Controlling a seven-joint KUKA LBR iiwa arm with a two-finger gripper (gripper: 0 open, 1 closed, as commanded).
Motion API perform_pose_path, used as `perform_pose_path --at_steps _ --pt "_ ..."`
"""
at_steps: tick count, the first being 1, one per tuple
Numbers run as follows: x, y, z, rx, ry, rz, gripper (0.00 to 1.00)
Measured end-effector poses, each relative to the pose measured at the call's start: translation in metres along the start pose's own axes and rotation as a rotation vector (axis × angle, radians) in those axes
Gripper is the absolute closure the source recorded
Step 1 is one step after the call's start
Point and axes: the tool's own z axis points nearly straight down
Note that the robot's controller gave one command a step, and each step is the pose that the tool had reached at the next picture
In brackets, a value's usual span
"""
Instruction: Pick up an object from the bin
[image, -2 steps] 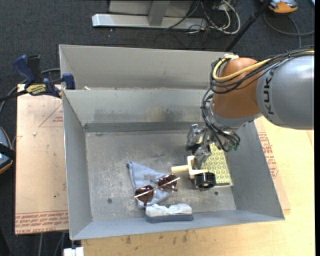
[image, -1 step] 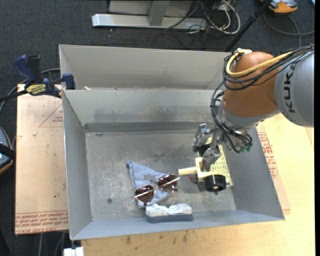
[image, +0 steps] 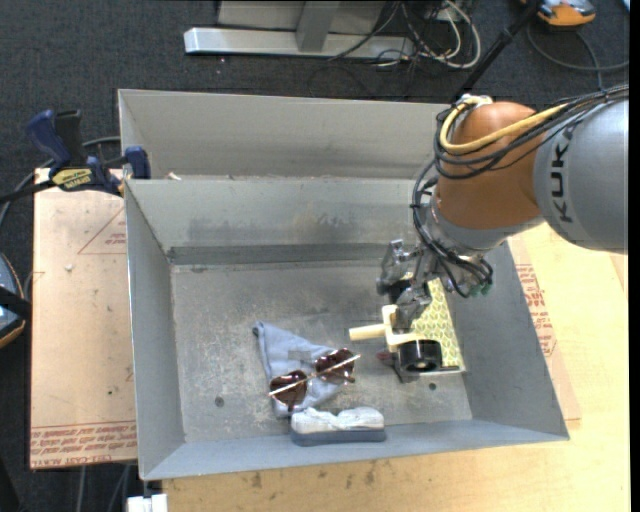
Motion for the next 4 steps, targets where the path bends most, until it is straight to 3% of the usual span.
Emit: perform_pose_path --at_steps 1,2,3,4 --pt "0.024 0.009 -0.008 -0.011 0.032 -0.002 1.0" --pt "0.017 0.003 -0.003 0.0 0.0 -0.012 1.0" --pt "0.033 0.018 -0.011 -0.011 0.031 -0.006 1.0" --pt "0.028 0.016 -0.051 -0.005 0.014 -0.013 1.0"
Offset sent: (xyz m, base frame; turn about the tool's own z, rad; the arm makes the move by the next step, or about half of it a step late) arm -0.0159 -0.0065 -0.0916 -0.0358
